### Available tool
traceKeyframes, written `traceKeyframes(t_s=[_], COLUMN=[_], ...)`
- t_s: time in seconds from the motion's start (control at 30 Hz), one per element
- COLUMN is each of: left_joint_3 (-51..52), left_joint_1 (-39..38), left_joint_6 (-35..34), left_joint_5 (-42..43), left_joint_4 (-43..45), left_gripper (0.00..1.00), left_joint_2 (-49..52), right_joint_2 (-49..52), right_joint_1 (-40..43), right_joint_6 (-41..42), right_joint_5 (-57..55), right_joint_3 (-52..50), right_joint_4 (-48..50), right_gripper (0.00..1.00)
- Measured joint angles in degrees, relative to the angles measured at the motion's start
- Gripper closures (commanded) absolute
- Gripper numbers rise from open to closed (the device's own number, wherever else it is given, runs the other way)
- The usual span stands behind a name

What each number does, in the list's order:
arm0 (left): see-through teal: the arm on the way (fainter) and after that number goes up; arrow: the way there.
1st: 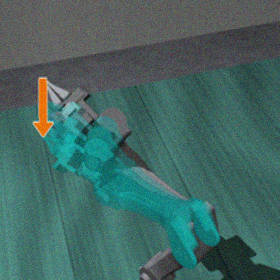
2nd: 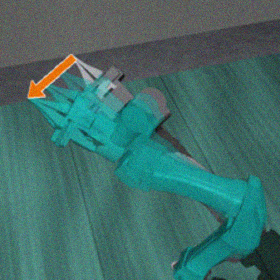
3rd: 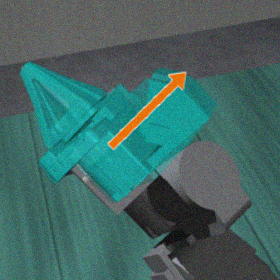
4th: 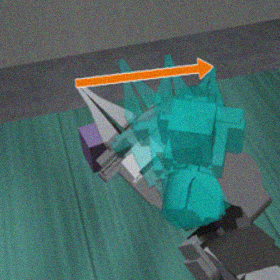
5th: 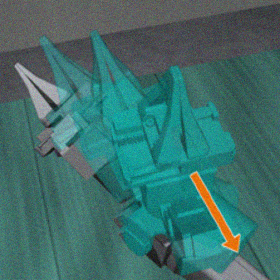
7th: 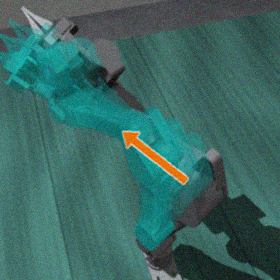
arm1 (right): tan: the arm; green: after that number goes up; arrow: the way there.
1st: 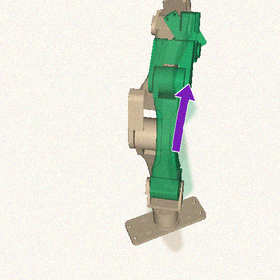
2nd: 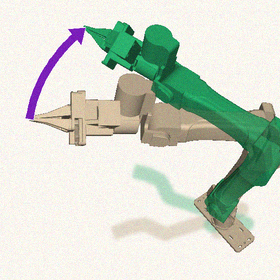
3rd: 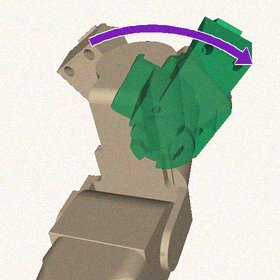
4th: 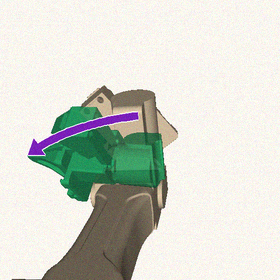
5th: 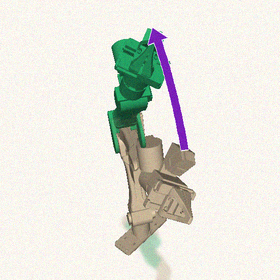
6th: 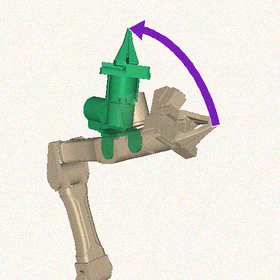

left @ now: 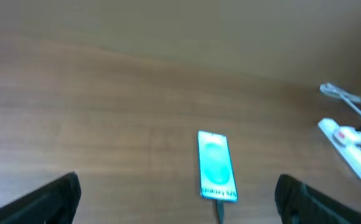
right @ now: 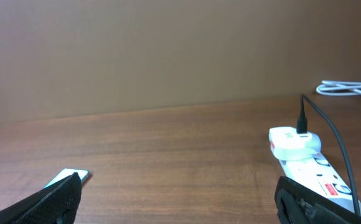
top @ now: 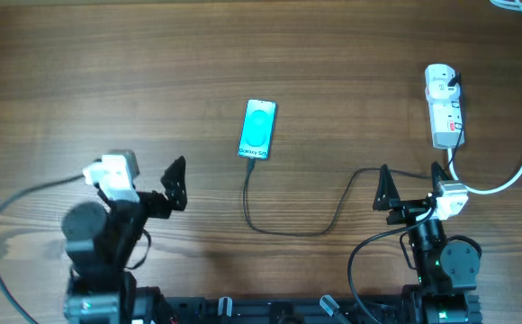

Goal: Plug charger to phone and switch on socket

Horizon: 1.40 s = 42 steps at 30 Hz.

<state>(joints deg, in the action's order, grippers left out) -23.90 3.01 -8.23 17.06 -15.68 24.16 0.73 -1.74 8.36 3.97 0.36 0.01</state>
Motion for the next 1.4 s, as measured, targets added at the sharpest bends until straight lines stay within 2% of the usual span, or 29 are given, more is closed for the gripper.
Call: traceKeyframes(t_s=[0.1,0.23,0.33,0.47,1.4], left_joint_3=[9.11,19.21,22.23,23.21,23.21], left_joint_1=[-3.32,-6.84,-7.04,-6.93,-6.01], left_joint_6=[0.00,0.00,0.00,0.00,0.00], left_joint_5=[-3.48,-9.99,-12.90,-15.78,-16.37], left_joint_4=[11.91,18.67,18.32,11.43,11.43], left_gripper=[0.00,0.00,0.00,0.00,0.00], left_joint_2=[-6.45,-14.49,-17.44,-21.27,-23.32], right_joint_2=[0.00,0.00,0.00,0.00,0.00], right_joint_1=[0.00,0.00,0.00,0.00,0.00], right_joint_6=[0.00,0.00,0.00,0.00,0.00], right_joint_5=[0.00,0.00,0.00,0.00,0.00], right_joint_3=[0.00,0.00,0.00,0.00,0.00], right_joint_4=[0.02,0.00,0.00,0.00,0.00], right_gripper=[0.00,0.00,0.00,0.00,0.01])
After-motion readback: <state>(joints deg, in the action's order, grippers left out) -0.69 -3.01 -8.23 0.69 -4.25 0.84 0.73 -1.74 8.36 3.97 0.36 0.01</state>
